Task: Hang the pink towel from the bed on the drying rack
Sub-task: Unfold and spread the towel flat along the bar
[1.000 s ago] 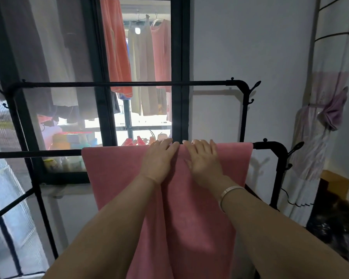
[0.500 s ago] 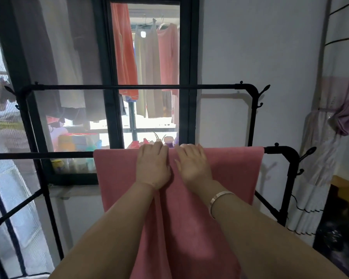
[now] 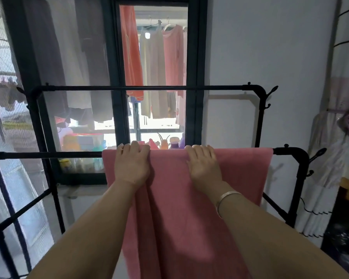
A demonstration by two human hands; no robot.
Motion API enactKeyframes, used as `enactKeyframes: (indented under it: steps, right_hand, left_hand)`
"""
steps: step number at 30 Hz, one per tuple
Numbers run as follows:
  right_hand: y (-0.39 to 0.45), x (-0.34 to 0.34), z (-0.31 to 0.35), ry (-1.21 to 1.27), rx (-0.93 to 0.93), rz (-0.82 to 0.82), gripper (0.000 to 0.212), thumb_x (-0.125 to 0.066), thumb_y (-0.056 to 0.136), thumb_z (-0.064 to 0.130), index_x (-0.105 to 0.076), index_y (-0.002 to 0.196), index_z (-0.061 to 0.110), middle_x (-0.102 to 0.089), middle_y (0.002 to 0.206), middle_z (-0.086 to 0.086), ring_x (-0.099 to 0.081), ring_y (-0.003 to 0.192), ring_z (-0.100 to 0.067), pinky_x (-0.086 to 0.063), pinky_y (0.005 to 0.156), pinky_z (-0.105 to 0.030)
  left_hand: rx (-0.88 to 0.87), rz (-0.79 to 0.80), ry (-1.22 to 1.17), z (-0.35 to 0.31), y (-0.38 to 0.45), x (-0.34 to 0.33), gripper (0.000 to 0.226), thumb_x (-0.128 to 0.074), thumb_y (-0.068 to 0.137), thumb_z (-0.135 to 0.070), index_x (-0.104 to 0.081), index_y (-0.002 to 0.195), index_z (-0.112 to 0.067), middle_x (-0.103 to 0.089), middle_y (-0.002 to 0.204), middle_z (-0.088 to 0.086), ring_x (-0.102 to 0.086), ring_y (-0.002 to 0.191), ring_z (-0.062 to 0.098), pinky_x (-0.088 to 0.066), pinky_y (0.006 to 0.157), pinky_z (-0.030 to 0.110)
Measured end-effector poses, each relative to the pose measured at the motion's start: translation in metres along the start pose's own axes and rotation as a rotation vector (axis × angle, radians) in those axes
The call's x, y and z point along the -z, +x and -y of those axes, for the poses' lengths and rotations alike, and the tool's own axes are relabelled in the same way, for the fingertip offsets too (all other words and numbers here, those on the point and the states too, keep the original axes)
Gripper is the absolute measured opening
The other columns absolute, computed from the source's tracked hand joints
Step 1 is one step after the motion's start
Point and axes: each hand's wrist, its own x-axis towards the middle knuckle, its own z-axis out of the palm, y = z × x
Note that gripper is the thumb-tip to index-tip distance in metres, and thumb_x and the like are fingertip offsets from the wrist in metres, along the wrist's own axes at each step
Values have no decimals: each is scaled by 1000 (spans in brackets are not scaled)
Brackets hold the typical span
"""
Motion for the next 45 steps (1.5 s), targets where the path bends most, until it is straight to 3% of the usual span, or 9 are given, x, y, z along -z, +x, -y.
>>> enactKeyframes:
  steps: [5, 10, 16, 23, 28, 34, 39, 42, 45]
  right_hand:
    - [11, 6, 17, 1, -57, 74, 49, -35, 95, 43, -42, 135, 15, -46, 137, -8, -36, 129, -27, -13, 117, -44]
    - [30, 3, 63, 134, 40, 120, 46, -35, 98, 34, -34, 139, 13, -43, 141, -8, -34, 131, -24, -17, 117, -41]
    - [22, -7, 64, 103, 52, 146, 47, -43, 95, 30, -36, 137, 12, -48, 132, -7, -38, 121, -26, -21, 113, -37]
    - [21, -6, 62, 105, 73, 156, 49, -43, 93, 32, -38, 137, 12, -49, 130, -7, -41, 120, -25, -20, 112, -38]
    - [30, -2, 82, 84, -13, 150, 49, -41, 95, 37, -37, 136, 9, -45, 137, -11, -34, 130, -27, -9, 117, -40]
    - [43, -14, 140, 199, 77, 167, 58, -39, 94, 18, -18, 148, 11, -28, 151, -7, -17, 142, -23, -2, 118, -34]
    - [33, -20, 140, 170, 99, 104, 56, -40, 90, 11, -27, 145, 5, -39, 145, -13, -30, 135, -27, -9, 118, -39]
    - [31, -20, 143, 150, 77, 125, 56, -39, 92, 11, -25, 145, 5, -35, 147, -14, -26, 138, -29, -8, 119, -42]
    - [31, -16, 145, 157, 66, 159, 59, -40, 90, 12, -22, 147, 7, -30, 150, -13, -21, 140, -28, -6, 120, -43]
  left_hand:
    - [51, 13, -63, 2, -3, -1, 39, -48, 80, -14, -56, 119, -16, -57, 110, 14, -50, 103, 36, -27, 106, 47]
    - [42, 36, -77, 0, -4, 1, 37, -48, 81, -20, -54, 118, -18, -54, 113, 10, -47, 107, 33, -25, 106, 45]
    - [-29, 62, -69, 17, -5, -1, 44, -41, 85, -20, -48, 128, -24, -54, 119, 10, -46, 115, 31, -17, 113, 46]
    - [109, 17, -51, 60, -7, 0, 41, -41, 87, -18, -51, 126, -23, -58, 120, 12, -46, 118, 33, -10, 114, 49]
    - [116, 49, -104, 58, -9, 2, 45, -40, 85, -19, -44, 130, -27, -54, 126, 10, -42, 121, 33, -13, 114, 48]
    - [64, 65, -117, 60, -10, 2, 42, -40, 88, -29, -44, 130, -27, -55, 127, 6, -43, 121, 30, -18, 112, 48]
    - [-42, 22, -130, 87, -7, 11, 48, -42, 84, -26, -45, 132, -31, -51, 133, 5, -40, 127, 26, -6, 113, 49]
    - [33, -68, -147, 104, -13, 10, 47, -46, 85, -23, -51, 132, -26, -49, 138, 8, -37, 131, 26, -5, 115, 48]
    - [241, -122, -212, 106, -18, 12, 46, -47, 86, -18, -52, 132, -16, -46, 142, 9, -35, 134, 26, -5, 116, 48]
